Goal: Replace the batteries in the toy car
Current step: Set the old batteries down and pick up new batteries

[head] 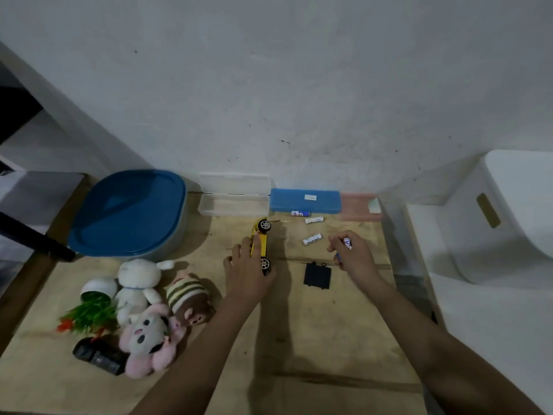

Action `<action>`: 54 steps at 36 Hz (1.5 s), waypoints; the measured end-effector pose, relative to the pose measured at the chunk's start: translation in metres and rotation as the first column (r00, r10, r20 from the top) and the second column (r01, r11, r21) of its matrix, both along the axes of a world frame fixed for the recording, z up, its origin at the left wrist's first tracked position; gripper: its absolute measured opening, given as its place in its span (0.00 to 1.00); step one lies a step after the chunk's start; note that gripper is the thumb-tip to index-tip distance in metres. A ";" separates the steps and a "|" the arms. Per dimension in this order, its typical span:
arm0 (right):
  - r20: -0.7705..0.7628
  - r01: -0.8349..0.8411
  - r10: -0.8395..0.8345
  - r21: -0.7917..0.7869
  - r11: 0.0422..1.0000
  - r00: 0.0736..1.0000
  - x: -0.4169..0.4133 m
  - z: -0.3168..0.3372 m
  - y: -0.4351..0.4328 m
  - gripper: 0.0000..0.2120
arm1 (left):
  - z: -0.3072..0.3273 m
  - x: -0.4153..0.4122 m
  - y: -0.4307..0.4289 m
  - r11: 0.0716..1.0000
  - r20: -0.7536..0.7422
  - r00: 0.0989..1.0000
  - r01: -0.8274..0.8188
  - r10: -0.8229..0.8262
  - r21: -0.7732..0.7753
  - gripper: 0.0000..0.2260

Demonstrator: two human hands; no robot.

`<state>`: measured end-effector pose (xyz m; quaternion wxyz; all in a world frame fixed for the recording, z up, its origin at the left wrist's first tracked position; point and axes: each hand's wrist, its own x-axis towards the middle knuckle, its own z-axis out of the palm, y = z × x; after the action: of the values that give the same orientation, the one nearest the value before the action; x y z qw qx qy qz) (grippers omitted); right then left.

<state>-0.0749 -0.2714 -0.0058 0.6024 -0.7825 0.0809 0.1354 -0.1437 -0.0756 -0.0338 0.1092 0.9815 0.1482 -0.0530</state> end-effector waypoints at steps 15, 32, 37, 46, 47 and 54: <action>-0.033 0.026 -0.026 -0.001 1.000 0.999 0.019 -0.006 -0.011 0.06 | -0.008 0.021 -0.028 0.964 -0.035 0.995 0.082 -0.094 -0.252 0.33; -0.116 0.047 -0.047 -0.009 0.999 0.992 0.042 -0.028 -0.020 0.10 | -0.012 0.029 -0.037 0.987 -0.097 0.995 -0.007 -0.009 -0.160 0.36; -0.018 0.095 -0.095 -0.020 0.995 0.995 0.065 -0.035 -0.036 0.13 | -0.006 0.045 -0.042 0.950 0.086 0.996 0.062 -0.037 -0.306 0.30; 0.234 0.109 -0.038 -0.302 0.947 0.972 0.111 -0.050 -0.076 0.12 | -0.005 0.107 -0.110 0.684 0.118 0.987 0.014 0.106 -0.730 0.20; 0.266 0.087 0.010 -0.351 0.932 0.964 0.113 -0.050 -0.082 0.10 | -0.009 0.112 -0.119 0.646 0.073 0.988 -0.031 0.134 -0.763 0.20; 0.352 -0.108 0.336 -0.533 0.839 0.874 0.128 -0.070 -0.098 0.13 | -0.035 0.139 -0.155 0.497 -0.020 0.976 -0.129 0.219 -0.858 0.15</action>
<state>0.0530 -0.3690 -0.0759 0.3624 -0.9248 -0.1161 0.0038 -0.0047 -0.2309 -0.0693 0.5887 0.7817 0.1960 -0.0630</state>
